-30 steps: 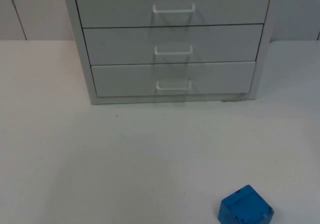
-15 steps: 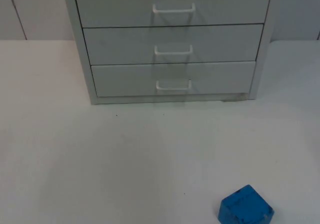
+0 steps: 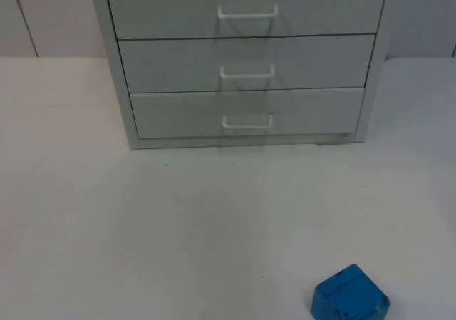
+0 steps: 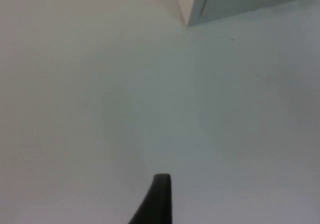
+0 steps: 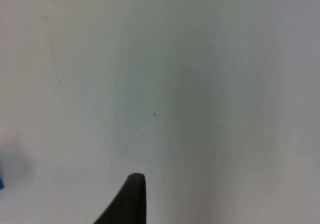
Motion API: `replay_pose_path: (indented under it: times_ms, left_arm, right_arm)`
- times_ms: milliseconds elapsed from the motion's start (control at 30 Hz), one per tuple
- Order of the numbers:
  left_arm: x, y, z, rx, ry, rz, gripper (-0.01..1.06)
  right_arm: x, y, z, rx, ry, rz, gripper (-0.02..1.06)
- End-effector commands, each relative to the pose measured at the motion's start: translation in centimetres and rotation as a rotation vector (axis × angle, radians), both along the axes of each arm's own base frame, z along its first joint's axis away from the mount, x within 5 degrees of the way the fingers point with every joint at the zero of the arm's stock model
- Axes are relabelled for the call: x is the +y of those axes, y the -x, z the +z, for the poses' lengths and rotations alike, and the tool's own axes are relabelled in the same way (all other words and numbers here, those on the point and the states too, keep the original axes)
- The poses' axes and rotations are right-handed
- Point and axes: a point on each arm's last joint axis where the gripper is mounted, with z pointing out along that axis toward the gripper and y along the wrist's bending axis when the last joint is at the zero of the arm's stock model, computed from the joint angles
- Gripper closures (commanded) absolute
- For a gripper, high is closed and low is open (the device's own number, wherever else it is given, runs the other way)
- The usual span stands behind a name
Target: Open the drawer with the left hand, place the block into the drawer with the right hand, then close the drawer with the left hand.
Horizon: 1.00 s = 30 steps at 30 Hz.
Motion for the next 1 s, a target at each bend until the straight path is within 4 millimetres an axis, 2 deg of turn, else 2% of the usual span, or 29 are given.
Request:
replay_pose_path:
  times_ms: [0,67,100,133,167,300,333,467,500,633,700,833,967]
  left_arm:
    - [-0.9,-0.4,0.4,-0.009,-0.001,-0.071,0.22]
    - [-2.3,-1.0,0.5,-0.023,-0.026,-0.174,0.22]
    - [-3.8,-1.2,0.3,-0.046,-0.052,-0.258,0.22]
    - [-3.8,-1.2,0.3,-0.046,-0.052,-0.258,0.22]
    - [-4.6,-1.4,0.1,-0.060,-0.076,-0.307,0.22]
    - [-8.4,-1.4,-1.2,-0.116,-0.272,-0.556,0.22]
    - [-8.4,-1.4,-1.2,-0.116,-0.272,-0.556,0.22]
    - [-11.9,-1.5,-2.8,-0.180,-0.466,-0.723,0.22]
    - [-11.9,-1.5,-2.8,-0.180,-0.466,-0.723,0.22]
    - [-14.7,-1.6,-5.0,-0.206,-0.643,-0.831,0.25]
    - [-15.2,-1.7,-5.6,-0.208,-0.681,-0.849,0.27]
    - [-17.3,-2.3,-8.0,-0.241,-0.808,-0.928,0.38]
    - [-18.5,-2.8,-9.5,-0.277,-0.810,-0.999,0.39]
  right_arm:
    - [0.0,-0.1,0.2,-0.010,-0.004,-0.006,0.00]
    - [0.0,-0.1,0.2,-0.010,-0.004,-0.006,0.00]
    - [0.0,-0.1,0.2,-0.010,-0.004,-0.006,0.00]
    - [0.0,-0.1,0.2,-0.010,-0.004,-0.006,0.00]
    - [0.0,-0.1,0.2,-0.010,-0.004,-0.006,0.00]
    - [-0.1,-0.1,0.2,-0.012,0.002,-0.005,0.00]
    - [-0.1,-0.1,0.2,-0.012,0.002,-0.005,0.00]
    - [-0.1,-0.1,0.2,-0.012,0.005,-0.004,0.00]
    - [-0.1,-0.1,0.2,-0.012,0.005,-0.004,0.00]
    - [-0.1,-0.1,0.2,-0.012,0.005,-0.004,0.00]
    - [-0.1,-0.1,0.2,-0.012,0.005,-0.004,0.00]
    - [-0.1,-0.1,0.2,-0.012,0.005,-0.004,0.00]
    - [-0.1,-0.1,0.2,-0.012,0.005,-0.004,0.00]
